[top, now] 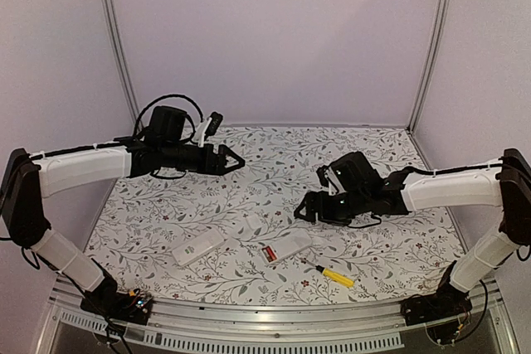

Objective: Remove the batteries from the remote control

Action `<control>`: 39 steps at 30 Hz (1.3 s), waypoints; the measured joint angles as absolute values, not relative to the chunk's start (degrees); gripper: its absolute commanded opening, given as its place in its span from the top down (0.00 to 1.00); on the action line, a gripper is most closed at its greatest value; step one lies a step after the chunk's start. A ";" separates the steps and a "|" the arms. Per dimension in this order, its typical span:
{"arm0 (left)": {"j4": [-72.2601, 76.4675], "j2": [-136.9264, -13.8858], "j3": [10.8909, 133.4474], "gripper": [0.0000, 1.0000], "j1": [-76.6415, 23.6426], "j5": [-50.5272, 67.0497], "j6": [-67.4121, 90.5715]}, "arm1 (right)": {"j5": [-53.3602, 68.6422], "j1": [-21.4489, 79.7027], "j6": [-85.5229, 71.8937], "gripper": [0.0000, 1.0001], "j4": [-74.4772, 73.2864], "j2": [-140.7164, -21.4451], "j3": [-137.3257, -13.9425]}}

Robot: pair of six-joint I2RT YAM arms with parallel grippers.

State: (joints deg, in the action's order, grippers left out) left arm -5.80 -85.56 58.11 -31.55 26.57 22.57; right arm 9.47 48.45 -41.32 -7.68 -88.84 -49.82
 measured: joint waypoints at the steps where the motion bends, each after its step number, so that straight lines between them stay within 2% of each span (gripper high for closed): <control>1: -5.80 -85.56 58.11 0.13 -31.55 26.57 22.57 | 9.30 48.66 -42.13 0.18 -7.64 -88.58 -49.52; 13: -5.78 -85.56 58.11 0.14 -31.55 26.55 22.57 | 8.62 54.48 -51.22 0.23 -6.57 -92.33 -48.31; 28: -5.78 -85.56 58.11 0.13 -31.55 26.46 22.57 | 7.46 56.25 -58.13 0.30 -5.13 -93.71 -46.22; 39: -5.80 -85.56 58.11 0.13 -31.55 26.30 22.55 | 7.60 56.25 -55.59 0.35 -3.60 -101.38 -54.28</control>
